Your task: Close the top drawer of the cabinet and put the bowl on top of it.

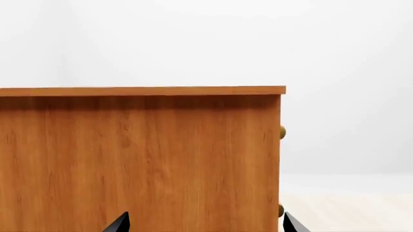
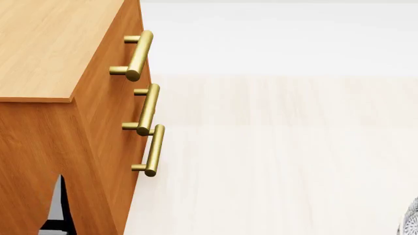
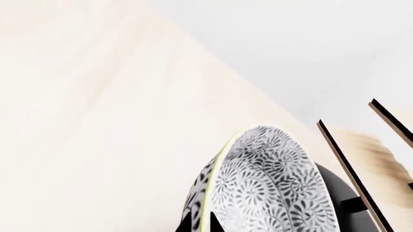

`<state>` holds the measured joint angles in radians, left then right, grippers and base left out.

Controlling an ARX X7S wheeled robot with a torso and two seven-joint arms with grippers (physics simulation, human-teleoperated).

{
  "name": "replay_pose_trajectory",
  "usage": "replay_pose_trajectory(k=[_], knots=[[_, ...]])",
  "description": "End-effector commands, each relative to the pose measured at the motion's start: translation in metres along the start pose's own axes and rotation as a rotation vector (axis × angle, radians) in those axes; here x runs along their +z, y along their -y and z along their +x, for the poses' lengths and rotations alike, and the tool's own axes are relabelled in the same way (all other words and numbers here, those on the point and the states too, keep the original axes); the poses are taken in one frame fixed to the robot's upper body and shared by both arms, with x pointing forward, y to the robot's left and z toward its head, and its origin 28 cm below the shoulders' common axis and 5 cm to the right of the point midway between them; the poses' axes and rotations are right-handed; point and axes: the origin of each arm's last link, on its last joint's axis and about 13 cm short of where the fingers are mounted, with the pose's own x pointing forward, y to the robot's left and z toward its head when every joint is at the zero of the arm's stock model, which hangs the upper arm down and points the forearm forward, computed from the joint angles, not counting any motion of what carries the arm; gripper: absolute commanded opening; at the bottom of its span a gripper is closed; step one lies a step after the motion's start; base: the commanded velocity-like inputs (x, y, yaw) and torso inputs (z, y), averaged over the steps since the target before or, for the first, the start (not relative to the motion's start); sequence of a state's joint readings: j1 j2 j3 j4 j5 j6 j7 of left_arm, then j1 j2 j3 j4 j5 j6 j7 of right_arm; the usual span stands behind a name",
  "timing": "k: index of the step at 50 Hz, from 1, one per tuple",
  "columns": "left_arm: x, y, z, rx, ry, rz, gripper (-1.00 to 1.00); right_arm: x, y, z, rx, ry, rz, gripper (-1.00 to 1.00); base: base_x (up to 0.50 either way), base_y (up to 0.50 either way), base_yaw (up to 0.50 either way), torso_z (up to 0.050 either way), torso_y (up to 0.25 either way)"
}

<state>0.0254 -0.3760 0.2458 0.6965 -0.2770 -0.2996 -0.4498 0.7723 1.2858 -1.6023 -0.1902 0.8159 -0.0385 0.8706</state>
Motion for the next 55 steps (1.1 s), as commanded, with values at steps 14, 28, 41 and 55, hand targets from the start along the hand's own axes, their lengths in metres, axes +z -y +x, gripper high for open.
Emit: replay_pose_trajectory(k=[14, 28, 41, 55], knots=[[-0.004, 0.001, 0.001, -0.033, -0.025, -0.034, 1.0, 0.096, 0.05, -0.005, -0.145, 0.319, 0.178, -1.0, 0.0, 0.0, 0.0, 0.0, 0.0], [-0.006, -0.001, 0.001, -0.036, -0.023, -0.037, 1.0, 0.186, 0.056, 0.022, -0.184, 0.321, 0.177, -1.0, 0.0, 0.0, 0.0, 0.004, 0.229], [-0.005, -0.003, 0.002, -0.037, -0.024, -0.045, 1.0, 0.245, 0.063, 0.033, -0.185, 0.372, 0.184, -1.0, 0.0, 0.0, 0.0, 0.016, 0.232], [-0.003, -0.004, 0.003, -0.046, -0.036, -0.073, 1.0, 0.303, 0.059, 0.044, -0.141, 0.427, 0.159, -1.0, 0.0, 0.0, 0.0, 0.016, 0.232]])
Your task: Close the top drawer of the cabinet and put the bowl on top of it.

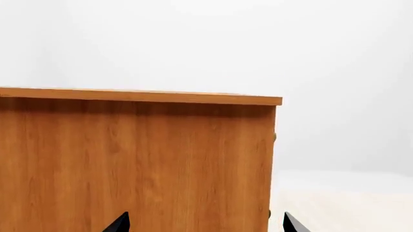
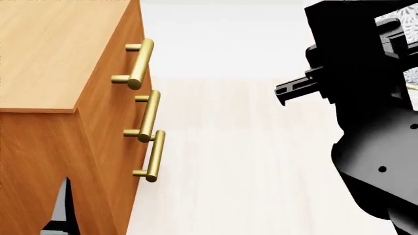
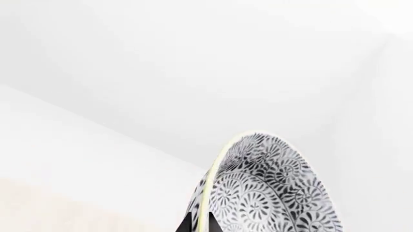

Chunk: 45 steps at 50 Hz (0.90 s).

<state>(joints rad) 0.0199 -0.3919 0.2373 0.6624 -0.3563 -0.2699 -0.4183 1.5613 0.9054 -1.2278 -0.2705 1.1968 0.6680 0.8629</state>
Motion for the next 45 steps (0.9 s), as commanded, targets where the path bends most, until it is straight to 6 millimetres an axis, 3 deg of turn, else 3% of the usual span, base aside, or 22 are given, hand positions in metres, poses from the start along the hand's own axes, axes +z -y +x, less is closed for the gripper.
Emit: replay_pose_trajectory(k=[1, 14, 25, 36, 45], knots=[[0.001, -0.002, 0.0, -0.005, -0.009, -0.022, 1.0, 0.051, -0.01, 0.022, 0.016, 0.07, -0.015, -1.0, 0.0, 0.0, 0.0, 0.016, 0.238], [0.0, -0.003, 0.003, -0.009, -0.019, -0.037, 1.0, 0.096, -0.038, 0.045, 0.08, 0.136, -0.014, -1.0, 0.0, 0.0, 0.0, 0.016, 0.244], [-0.001, -0.006, 0.007, 0.005, -0.031, -0.037, 1.0, 0.124, -0.066, 0.053, 0.159, 0.212, -0.013, -1.0, 0.0, 0.0, 0.0, 0.012, 0.25], [0.001, -0.006, 0.006, 0.012, -0.037, -0.03, 1.0, 0.154, -0.09, 0.043, 0.246, 0.295, -0.017, -1.0, 0.0, 0.0, 0.0, 0.003, 0.25], [0.001, -0.006, 0.006, 0.026, -0.04, -0.023, 1.0, 0.17, -0.124, 0.026, 0.363, 0.363, -0.028, -1.0, 0.0, 0.0, 0.0, 0.0, 0.25]])
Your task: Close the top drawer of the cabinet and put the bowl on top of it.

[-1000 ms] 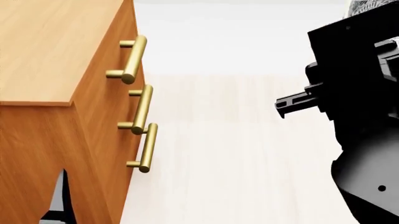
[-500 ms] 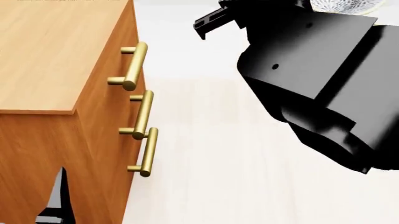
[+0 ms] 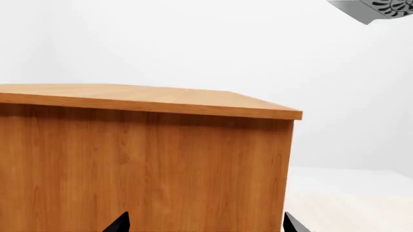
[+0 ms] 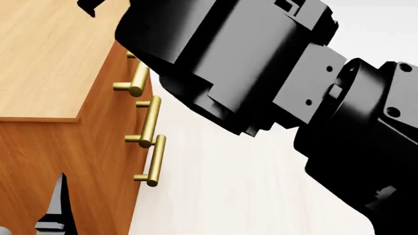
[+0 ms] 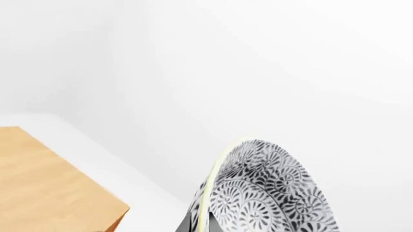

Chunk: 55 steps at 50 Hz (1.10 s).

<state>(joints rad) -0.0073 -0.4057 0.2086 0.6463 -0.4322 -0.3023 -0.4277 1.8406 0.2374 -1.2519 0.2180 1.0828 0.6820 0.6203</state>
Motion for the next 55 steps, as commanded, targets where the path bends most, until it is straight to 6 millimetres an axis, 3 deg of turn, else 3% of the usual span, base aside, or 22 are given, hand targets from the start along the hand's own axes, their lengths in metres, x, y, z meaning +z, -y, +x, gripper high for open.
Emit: replay_pose_trajectory(k=[1, 9, 22, 34, 43, 55], knots=[[0.001, 0.0, 0.0, 0.014, -0.003, 0.006, 1.0, 0.03, -0.04, -0.002, 0.118, 0.102, -0.017, -1.0, 0.0, 0.0, 0.0, 0.0, 0.25], [0.003, 0.001, -0.002, 0.032, 0.005, 0.019, 1.0, 0.035, -0.072, -0.011, 0.203, 0.133, -0.026, -1.0, 0.0, 0.0, 0.0, 0.0, 0.229], [0.0, 0.001, -0.001, 0.037, 0.014, 0.021, 1.0, 0.046, -0.097, -0.034, 0.311, 0.208, -0.047, -1.0, 0.0, 0.0, 0.0, 0.0, 0.005], [-0.004, -0.004, 0.001, 0.061, -0.006, 0.014, 1.0, 0.022, -0.116, -0.044, 0.406, 0.209, -0.059, -1.0, 0.0, 0.0, 0.0, 0.0, 0.0], [-0.01, -0.007, 0.002, 0.075, -0.018, -0.002, 1.0, 0.0, -0.127, -0.041, 0.43, 0.183, -0.074, -1.0, 0.0, 0.0, 0.0, 0.0, 0.0], [-0.015, -0.01, 0.002, 0.081, -0.024, -0.01, 1.0, -0.012, -0.135, -0.046, 0.47, 0.175, -0.094, -1.0, 0.0, 0.0, 0.0, 0.0, 0.0]])
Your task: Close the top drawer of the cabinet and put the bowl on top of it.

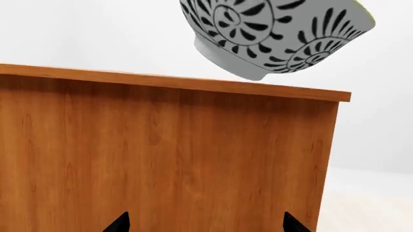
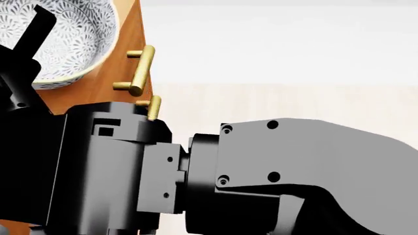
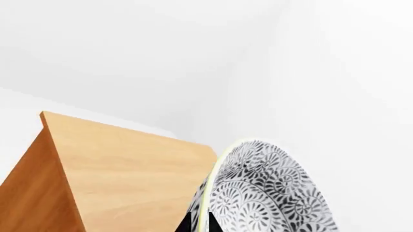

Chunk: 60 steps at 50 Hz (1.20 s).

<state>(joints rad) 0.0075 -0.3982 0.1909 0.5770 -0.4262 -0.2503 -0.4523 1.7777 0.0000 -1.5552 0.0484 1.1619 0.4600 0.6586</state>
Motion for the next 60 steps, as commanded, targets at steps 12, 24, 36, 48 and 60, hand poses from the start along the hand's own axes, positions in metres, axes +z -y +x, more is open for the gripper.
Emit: replay_pose_trajectory(k=[12, 24, 36, 48, 60], knots=[[-0.003, -0.002, 0.0, 0.005, -0.004, -0.009, 1.0, -0.012, -0.011, -0.003, 0.033, -0.002, -0.039, -1.0, 0.0, 0.0, 0.0, 0.0, 0.0], [-0.001, -0.002, -0.003, 0.003, 0.004, -0.012, 1.0, 0.002, -0.004, -0.004, -0.007, 0.016, -0.039, 1.0, 0.0, 0.0, 0.0, 0.0, 0.0], [0.0, -0.002, -0.004, 0.005, 0.007, -0.011, 1.0, 0.083, 0.054, -0.007, -0.207, 0.151, -0.027, 1.0, 0.0, 0.0, 0.0, 0.0, 0.0], [0.003, 0.001, -0.004, -0.006, 0.015, -0.011, 1.0, 0.108, 0.128, -0.06, -0.442, 0.165, -0.139, 1.0, 0.0, 0.0, 0.0, 0.0, 0.0], [0.007, 0.0, -0.007, -0.01, 0.028, -0.011, 1.0, 0.069, 0.172, -0.091, -0.622, 0.016, -0.224, 1.0, 0.0, 0.0, 0.0, 0.0, 0.0]])
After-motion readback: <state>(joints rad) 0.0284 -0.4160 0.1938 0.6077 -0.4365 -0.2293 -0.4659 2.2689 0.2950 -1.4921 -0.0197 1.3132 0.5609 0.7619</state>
